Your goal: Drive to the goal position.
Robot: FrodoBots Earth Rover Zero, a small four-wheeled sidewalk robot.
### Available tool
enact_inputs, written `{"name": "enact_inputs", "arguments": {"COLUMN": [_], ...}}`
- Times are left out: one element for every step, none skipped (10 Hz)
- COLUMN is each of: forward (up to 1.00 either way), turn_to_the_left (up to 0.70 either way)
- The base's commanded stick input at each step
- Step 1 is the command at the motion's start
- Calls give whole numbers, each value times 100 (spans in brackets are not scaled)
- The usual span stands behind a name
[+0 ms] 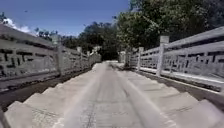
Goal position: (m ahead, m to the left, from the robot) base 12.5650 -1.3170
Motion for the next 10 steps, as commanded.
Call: {"name": "enact_inputs", "arguments": {"forward": [45,45,45,45,45,45,45,45,45,45], "turn_to_the_left": [0,0,0,0,0,0,0,0,0,0]}}
